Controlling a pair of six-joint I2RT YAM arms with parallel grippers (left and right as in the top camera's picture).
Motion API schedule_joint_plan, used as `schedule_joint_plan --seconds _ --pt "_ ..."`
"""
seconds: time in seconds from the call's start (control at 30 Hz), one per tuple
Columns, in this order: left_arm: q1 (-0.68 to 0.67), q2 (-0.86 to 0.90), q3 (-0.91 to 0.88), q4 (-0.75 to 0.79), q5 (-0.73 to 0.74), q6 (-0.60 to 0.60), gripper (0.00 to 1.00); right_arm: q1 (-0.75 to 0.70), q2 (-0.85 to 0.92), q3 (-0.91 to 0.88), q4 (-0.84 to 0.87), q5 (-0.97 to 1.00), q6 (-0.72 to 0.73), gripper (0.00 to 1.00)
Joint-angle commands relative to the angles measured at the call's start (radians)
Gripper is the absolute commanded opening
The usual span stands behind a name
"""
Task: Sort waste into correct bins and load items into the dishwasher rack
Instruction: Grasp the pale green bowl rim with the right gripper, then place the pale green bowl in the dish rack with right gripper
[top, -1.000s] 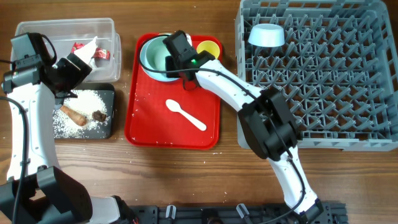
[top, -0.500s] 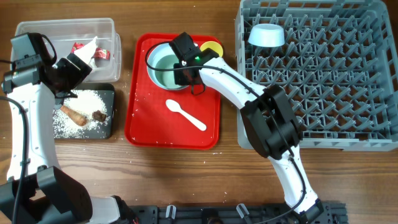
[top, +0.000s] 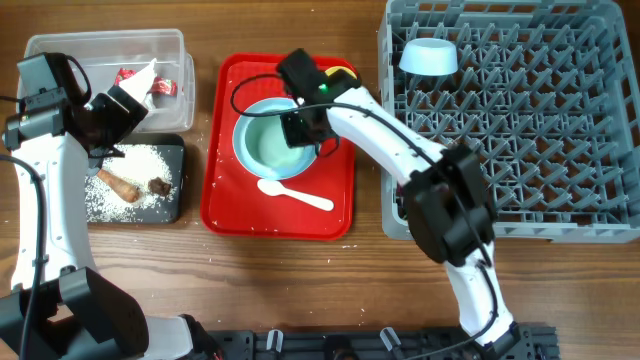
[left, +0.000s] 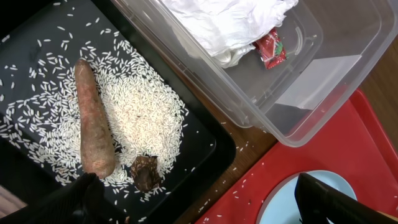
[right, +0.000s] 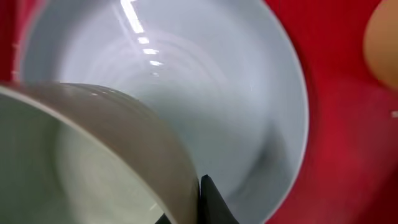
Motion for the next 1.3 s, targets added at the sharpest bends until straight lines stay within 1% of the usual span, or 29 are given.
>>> schedule_joint_plan --seconds 0.0,0.1,0.17,0.27,0.3,0.37,0.43,0.5,0.53,0.63,0.67,0.7,0.77,0.9,0.93,1.03,1.07,1.17,1.27 --pt "0.002 0.0 0.009 0.002 -0.003 0.005 1.0 0.006 -0.119 -0.001 0.004 -0.008 -0.018 0.04" --pt "0.002 0.0 0.009 0.002 -0.003 0.005 1.0 0.006 -0.194 -0.001 -0.021 0.005 -0.01 0.04" --pt "0.002 0.0 0.009 0.003 -0.003 0.005 1.0 -0.003 -0.267 -0.001 -0.061 0.108 0.017 0.04" --pt "0.002 0.0 0.009 0.002 -0.003 0.005 1.0 -0.045 -0.392 -0.001 -0.194 0.385 0.114 0.04" --pt "0.002 0.0 0.009 0.003 -0.003 0.005 1.0 -0.077 -0.446 -0.001 -0.278 0.527 0.195 0.04" --pt "0.002 0.0 0.009 0.002 -0.003 0.005 1.0 -0.135 -0.499 -0.004 -0.402 0.685 0.333 0.04" --pt "0.002 0.0 0.009 0.002 -0.003 0.005 1.0 -0.196 -0.51 -0.008 -0.521 0.78 0.414 0.04" --pt "0.002 0.0 0.009 0.003 -0.003 0.005 1.0 -0.237 -0.5 -0.045 -0.603 0.893 0.499 0.04" --pt "0.002 0.0 0.009 0.002 -0.003 0.005 1.0 -0.248 -0.495 -0.073 -0.619 0.957 0.521 0.04" --pt "0.002 0.0 0.009 0.003 -0.003 0.005 1.0 -0.256 -0.478 -0.201 -0.61 1.192 0.522 0.04" --pt "0.002 0.0 0.009 0.003 -0.003 0.005 1.0 -0.256 -0.476 -0.229 -0.595 1.236 0.515 0.04" --pt "0.002 0.0 0.009 0.002 -0.003 0.005 1.0 -0.257 -0.47 -0.27 -0.552 1.29 0.481 0.04" --pt "0.002 0.0 0.009 0.003 -0.003 0.005 1.0 -0.257 -0.457 -0.309 -0.462 1.318 0.382 0.04" --pt "0.002 0.0 0.009 0.002 -0.003 0.005 1.0 -0.257 -0.414 -0.349 -0.212 1.444 0.079 0.04" --pt "0.002 0.0 0.009 0.002 -0.003 0.005 1.0 -0.259 -0.401 -0.349 -0.13 1.47 -0.017 0.04" --pt "0.002 0.0 0.009 0.002 -0.003 0.005 1.0 -0.27 -0.378 -0.35 0.037 1.475 -0.253 0.04" --pt "0.002 0.0 0.009 0.003 -0.003 0.005 1.0 -0.278 -0.373 -0.35 0.067 1.475 -0.301 0.04" --pt "0.002 0.0 0.009 0.002 -0.003 0.005 1.0 -0.304 -0.364 -0.351 0.068 1.46 -0.333 0.04" --pt "0.002 0.0 0.009 0.002 -0.003 0.005 1.0 -0.311 -0.364 -0.351 0.058 1.397 -0.347 0.04"
